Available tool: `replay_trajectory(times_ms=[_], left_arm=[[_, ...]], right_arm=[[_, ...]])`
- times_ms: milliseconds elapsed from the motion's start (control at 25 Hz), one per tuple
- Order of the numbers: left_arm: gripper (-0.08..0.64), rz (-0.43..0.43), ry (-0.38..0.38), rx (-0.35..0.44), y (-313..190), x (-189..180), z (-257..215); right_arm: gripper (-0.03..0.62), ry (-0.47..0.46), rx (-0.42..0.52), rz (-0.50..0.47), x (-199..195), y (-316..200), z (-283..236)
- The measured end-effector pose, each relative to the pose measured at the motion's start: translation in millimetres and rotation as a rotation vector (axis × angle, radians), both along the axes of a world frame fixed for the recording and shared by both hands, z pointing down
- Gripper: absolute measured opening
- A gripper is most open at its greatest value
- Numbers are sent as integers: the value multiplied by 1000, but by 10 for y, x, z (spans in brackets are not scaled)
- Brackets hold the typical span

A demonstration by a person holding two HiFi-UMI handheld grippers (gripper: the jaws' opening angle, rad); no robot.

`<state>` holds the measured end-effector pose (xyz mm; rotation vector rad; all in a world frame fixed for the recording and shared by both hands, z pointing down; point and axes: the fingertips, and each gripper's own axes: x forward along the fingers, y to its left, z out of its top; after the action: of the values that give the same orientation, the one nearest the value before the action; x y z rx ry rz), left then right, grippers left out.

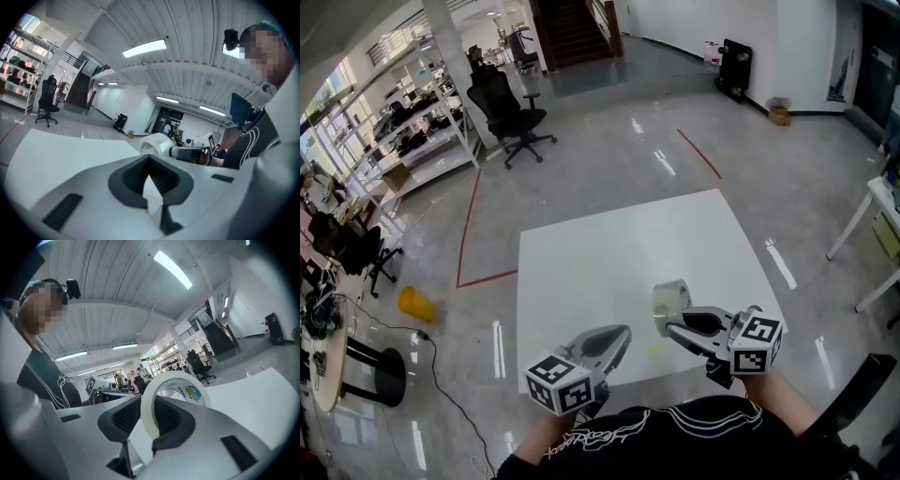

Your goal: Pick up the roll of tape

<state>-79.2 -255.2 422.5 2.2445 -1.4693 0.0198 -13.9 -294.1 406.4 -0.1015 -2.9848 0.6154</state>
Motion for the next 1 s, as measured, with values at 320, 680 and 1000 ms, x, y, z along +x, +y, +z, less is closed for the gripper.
replay_trajectory(times_ms=[320,680,1000], left_arm=[[3,16,-10,13,23,8,-43],[3,24,-5,6,50,59,-24],[3,22,-2,0,85,58,31]], right_arm=[[87,-17,-8,13,-22,35,-5],[87,-3,-18,24,28,64,69],[87,0,-20,31,31,99,110]])
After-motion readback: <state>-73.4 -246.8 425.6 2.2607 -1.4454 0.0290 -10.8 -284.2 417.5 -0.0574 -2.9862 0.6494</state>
